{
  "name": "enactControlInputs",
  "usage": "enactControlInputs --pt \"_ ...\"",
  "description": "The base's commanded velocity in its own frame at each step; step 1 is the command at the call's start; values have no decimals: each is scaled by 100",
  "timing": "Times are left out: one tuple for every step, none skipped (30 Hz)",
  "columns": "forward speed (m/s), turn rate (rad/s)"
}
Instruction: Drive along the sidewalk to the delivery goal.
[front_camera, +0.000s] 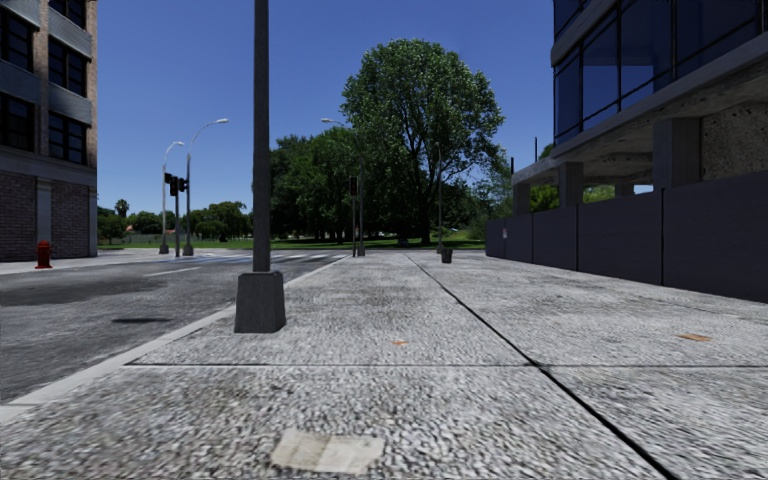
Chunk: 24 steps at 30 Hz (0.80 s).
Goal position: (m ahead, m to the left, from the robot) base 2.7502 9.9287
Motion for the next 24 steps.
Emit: enactControlInputs --pt "200 0" --pt "200 0" --pt "200 0" --pt "200 0" --pt "200 0" --pt "200 0" --pt "200 0" --pt "200 0" --pt "200 0" --pt "200 0" --pt "200 0" --pt "200 0" --pt "200 0" --pt "200 0" --pt "200 0" --pt "200 0" --pt "200 0" --pt "200 0" --pt "200 0" --pt "200 0" --pt "200 0" --pt "200 0" --pt "200 0" --pt "200 0"
